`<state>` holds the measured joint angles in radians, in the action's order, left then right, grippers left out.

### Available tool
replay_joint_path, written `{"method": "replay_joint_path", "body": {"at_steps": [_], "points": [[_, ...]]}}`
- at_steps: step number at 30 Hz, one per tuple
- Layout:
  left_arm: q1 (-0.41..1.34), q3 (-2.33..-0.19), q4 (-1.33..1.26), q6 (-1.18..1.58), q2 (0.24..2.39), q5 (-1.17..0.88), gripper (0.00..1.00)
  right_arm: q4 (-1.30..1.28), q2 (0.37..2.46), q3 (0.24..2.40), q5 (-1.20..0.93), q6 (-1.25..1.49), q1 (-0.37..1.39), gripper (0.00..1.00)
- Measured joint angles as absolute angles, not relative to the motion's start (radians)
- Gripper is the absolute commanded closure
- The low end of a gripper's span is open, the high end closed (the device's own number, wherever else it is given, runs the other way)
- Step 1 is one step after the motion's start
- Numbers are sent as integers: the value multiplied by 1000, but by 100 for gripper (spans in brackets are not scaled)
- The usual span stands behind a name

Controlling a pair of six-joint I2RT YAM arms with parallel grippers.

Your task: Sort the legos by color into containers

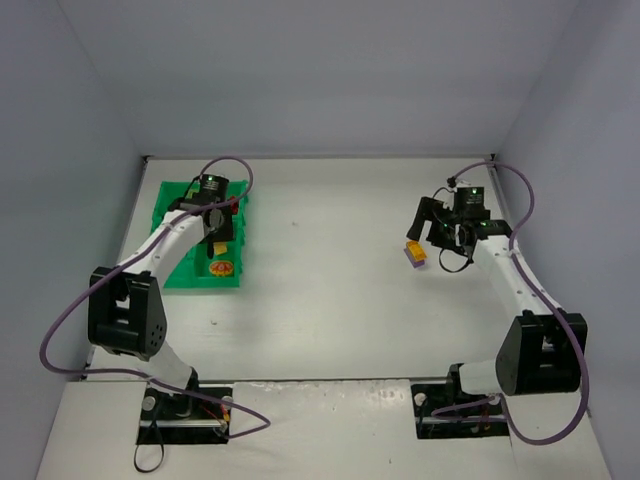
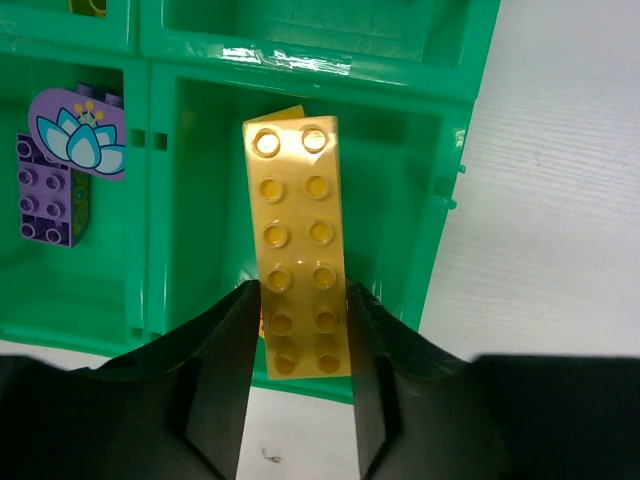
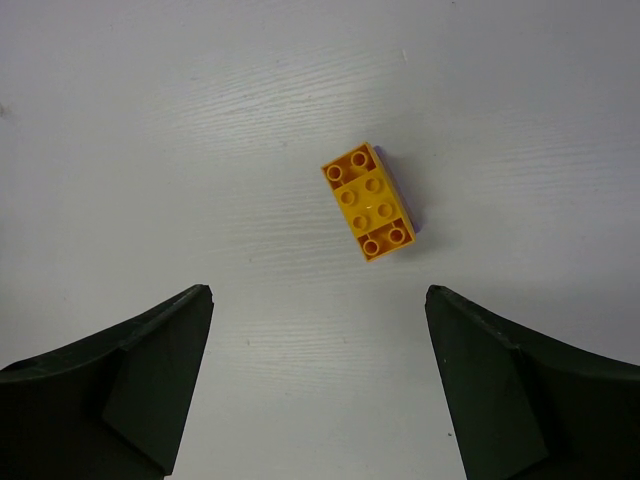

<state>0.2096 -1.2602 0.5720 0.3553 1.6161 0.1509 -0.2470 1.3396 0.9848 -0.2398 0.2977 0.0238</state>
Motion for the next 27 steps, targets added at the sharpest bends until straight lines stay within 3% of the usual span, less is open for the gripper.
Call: {"method": "replay_joint_path", "body": {"at_steps": [6, 13, 19, 27], "points": [[210, -1274, 580, 348, 1616, 150, 49, -273, 1424, 1035, -171, 235, 118, 16], [210, -1285, 603, 348, 1594, 130, 44, -291, 1512, 1079, -112, 194, 165, 16], [217, -1287, 623, 358, 1458, 3, 34, -306, 1571, 1147, -68, 110, 165, 20], [235, -1302, 644, 370, 1277, -161, 34, -327, 1699, 1212, -44, 37, 165, 25]]}}
